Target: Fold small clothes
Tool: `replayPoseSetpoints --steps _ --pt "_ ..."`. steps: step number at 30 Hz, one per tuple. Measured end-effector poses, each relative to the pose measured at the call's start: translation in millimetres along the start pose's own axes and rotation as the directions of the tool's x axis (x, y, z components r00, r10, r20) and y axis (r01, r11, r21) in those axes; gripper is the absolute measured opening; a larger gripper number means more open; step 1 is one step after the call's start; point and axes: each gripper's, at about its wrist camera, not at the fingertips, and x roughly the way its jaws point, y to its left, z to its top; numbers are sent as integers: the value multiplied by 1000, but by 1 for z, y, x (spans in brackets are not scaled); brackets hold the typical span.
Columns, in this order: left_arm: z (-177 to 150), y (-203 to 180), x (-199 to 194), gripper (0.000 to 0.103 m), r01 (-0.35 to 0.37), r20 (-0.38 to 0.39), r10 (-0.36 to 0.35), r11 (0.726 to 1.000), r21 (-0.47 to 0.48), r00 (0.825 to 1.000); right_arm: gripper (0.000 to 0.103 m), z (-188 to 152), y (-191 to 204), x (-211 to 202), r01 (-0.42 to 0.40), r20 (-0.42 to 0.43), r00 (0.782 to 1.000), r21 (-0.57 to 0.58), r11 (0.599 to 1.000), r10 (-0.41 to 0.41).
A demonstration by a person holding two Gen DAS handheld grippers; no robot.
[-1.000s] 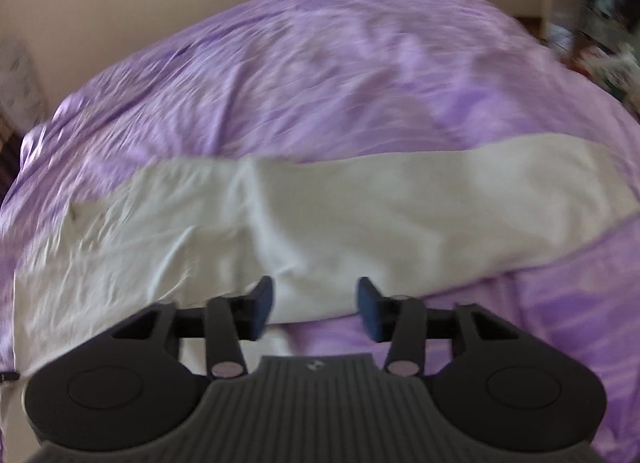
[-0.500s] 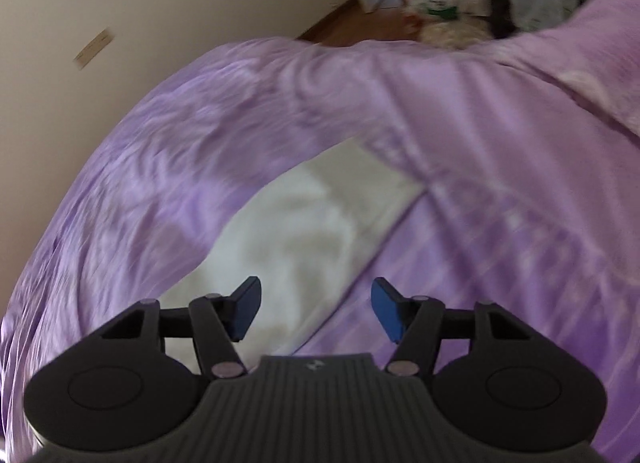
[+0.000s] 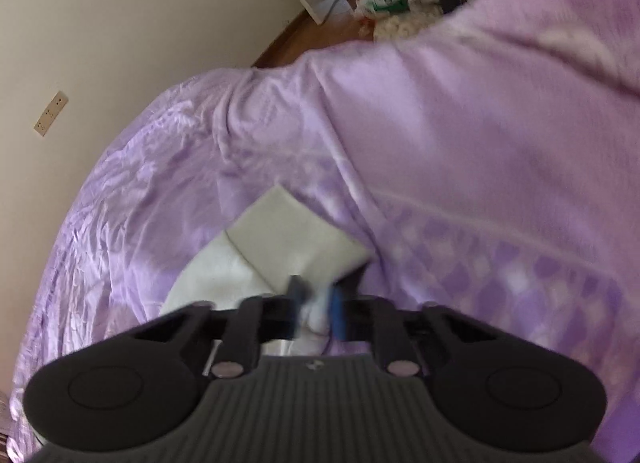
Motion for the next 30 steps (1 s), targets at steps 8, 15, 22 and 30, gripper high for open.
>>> replayPoseSetpoints --steps 8,15,22,30 --pt "-2 7 -28 37 91 27 -90 995 -39 996 1 -4 107 -97 -116 101 983 -286 951 151" --pt "-4 22 -65 37 155 90 -148 985 -81 985 1 -50 251 -221 -345 72 896 -508 789 439" --pt "-8 44 -85 37 190 110 -178 976 -109 978 1 -150 373 -285 -527 -105 795 -608 594 597" --pt "-20 82 -80 37 220 109 -201 956 -196 973 1 -320 446 -237 -669 -372 736 -534 518 566"
